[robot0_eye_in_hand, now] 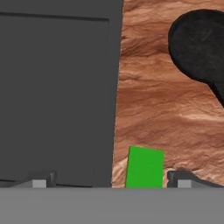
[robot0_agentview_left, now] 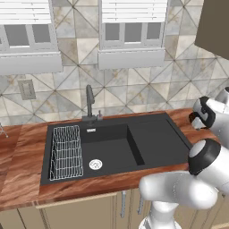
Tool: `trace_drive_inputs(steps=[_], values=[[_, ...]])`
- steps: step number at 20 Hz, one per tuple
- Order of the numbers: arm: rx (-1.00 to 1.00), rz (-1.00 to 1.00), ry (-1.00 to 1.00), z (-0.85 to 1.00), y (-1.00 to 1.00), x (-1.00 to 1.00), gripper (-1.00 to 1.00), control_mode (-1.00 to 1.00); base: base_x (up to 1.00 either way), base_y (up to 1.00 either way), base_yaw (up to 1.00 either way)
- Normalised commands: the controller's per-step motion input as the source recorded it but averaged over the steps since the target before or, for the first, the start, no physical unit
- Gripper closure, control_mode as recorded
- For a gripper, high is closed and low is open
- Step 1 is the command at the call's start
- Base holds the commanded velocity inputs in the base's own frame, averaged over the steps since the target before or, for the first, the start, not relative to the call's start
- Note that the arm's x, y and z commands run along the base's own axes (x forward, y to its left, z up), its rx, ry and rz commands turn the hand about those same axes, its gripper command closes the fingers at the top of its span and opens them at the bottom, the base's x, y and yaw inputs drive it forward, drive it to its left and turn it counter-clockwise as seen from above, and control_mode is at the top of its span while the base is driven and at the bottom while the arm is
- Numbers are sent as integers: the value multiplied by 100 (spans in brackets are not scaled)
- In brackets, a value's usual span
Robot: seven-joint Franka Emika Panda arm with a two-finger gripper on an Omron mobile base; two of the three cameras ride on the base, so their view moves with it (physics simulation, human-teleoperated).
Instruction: Pick the pan and sponge and place them into the sink. Then turn on the water.
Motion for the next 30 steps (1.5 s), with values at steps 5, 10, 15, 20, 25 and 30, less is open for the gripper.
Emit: trace_drive_inputs(steps=[5,10,15,20,25,30], values=[[0,0,0,-15,-39,2,-100,-100,0,0,0],[0,0,0,-15,-38,4,-100,-100,0,0,0],[-1,0,0,-15,-38,4,-100,-100,0,0,0],[-1,0,0,-15,-38,6,-100,-100,0,0,0],[0,0,0,-14,-39,7,-100,-100,0,0,0],[0,0,0,-16,-38,10,-100,-100,0,0,0]])
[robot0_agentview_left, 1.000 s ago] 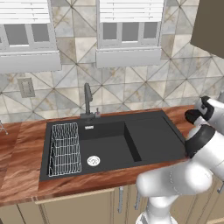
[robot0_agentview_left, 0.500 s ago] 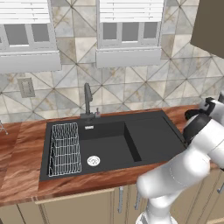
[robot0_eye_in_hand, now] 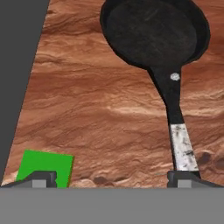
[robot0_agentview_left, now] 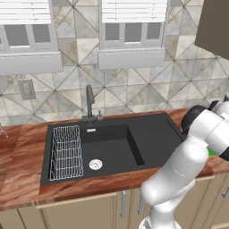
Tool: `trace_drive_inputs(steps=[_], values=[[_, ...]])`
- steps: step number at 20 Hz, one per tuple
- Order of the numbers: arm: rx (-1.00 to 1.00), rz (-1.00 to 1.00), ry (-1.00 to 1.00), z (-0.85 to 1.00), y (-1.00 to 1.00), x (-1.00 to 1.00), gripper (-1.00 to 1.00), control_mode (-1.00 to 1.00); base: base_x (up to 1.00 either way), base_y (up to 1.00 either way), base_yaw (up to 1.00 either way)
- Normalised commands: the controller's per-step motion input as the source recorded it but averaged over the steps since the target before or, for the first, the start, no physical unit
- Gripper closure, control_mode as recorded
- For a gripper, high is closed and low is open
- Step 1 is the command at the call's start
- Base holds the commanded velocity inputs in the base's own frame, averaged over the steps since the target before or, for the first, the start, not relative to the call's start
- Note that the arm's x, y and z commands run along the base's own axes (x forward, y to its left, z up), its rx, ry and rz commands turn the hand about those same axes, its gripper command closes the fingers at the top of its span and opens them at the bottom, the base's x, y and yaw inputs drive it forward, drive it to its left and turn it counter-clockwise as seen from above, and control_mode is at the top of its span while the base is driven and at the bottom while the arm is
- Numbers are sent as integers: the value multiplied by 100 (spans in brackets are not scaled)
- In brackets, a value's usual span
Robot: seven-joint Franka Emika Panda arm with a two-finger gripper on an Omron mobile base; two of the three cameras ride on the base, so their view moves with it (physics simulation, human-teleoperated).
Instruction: Pick the pan and sponge and place them into the sink. Then turn on the water.
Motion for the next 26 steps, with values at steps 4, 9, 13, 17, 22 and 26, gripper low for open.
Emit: trace_drive_inputs(steps=[4,9,13,17,22,26], values=[[0,1,0,-20,-38,12,-100,-100,0,0,0],[0,1,0,-17,-37,16,-100,-100,0,0,0],[0,0,0,-11,-40,19,-100,-100,0,0,0],[0,0,0,-1,-43,20,-100,-100,0,0,0],[0,0,0,0,-47,23,-100,-100,0,0,0],[0,0,0,0,-43,16,-100,-100,0,0,0]])
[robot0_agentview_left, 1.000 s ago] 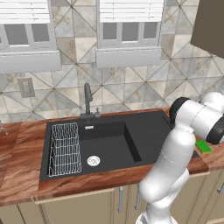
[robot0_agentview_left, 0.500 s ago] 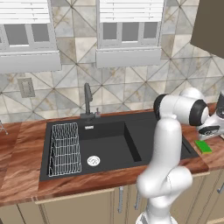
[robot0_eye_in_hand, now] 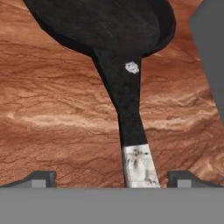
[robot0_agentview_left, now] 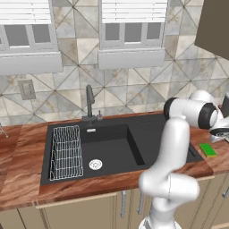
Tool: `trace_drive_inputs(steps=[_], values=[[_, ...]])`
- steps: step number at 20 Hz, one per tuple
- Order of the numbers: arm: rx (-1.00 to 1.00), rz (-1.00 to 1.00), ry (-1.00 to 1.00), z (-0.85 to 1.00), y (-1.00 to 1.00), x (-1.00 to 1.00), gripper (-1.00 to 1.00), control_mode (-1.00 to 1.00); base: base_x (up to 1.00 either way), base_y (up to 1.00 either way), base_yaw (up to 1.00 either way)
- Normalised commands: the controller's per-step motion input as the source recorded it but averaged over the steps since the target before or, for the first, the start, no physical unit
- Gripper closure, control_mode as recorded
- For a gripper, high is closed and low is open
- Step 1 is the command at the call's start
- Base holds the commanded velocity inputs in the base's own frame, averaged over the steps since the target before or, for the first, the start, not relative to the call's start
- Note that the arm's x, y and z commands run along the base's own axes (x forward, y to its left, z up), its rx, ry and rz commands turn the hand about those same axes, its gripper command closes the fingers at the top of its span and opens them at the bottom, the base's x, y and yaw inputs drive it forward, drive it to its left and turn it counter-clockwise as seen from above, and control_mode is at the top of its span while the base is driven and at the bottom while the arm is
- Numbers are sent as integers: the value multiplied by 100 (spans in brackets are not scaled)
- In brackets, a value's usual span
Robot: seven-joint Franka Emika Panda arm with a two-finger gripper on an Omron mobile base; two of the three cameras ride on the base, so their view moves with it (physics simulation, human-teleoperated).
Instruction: Pick the pan and sponge and place them into the sink. Then turn on the water.
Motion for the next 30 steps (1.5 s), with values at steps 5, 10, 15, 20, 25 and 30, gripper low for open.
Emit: trace_drive_inputs(steps=[5,10,15,20,25,30], values=[[0,0,0,0,-38,19,-100,-100,0,0,0],[4,1,3,-15,-37,25,-100,-100,0,0,0],[9,5,10,-35,-32,25,-100,-100,0,0,0],[7,3,19,-64,-3,13,-100,-100,0,0,0],[3,0,20,-64,0,11,100,-100,0,0,0],[5,2,10,-41,0,0,100,-100,0,0,0]])
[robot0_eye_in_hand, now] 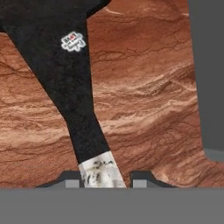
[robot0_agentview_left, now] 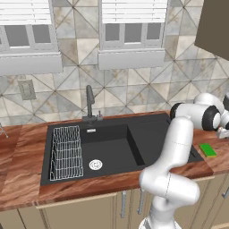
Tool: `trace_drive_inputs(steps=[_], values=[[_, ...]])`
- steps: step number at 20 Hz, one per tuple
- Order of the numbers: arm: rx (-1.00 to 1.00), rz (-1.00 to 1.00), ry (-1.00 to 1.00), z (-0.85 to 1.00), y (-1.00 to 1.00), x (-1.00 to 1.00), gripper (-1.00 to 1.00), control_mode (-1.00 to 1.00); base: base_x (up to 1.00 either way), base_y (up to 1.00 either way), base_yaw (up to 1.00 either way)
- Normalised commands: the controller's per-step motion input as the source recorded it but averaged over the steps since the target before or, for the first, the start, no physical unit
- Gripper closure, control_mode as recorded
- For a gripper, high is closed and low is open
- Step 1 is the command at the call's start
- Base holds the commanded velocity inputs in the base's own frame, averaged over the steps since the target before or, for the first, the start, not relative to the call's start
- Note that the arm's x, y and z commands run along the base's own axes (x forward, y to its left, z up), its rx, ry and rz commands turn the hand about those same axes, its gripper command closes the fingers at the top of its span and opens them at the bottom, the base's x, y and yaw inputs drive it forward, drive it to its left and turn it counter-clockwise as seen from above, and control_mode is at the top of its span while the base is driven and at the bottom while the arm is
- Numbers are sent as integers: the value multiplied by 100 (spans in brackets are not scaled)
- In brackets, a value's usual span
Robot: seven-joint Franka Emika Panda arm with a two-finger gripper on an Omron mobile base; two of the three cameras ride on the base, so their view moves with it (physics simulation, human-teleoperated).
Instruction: Pick the pan and sponge and place them into the sink. Then turn on the water.
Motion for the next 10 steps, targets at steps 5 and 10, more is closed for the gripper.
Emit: trace_drive_inputs(steps=[5,10], values=[[7,4,2,-18,0,0,100,-100,0,0,0],[6,1,0,-2,10,-17,100,-100,0,0,0]])
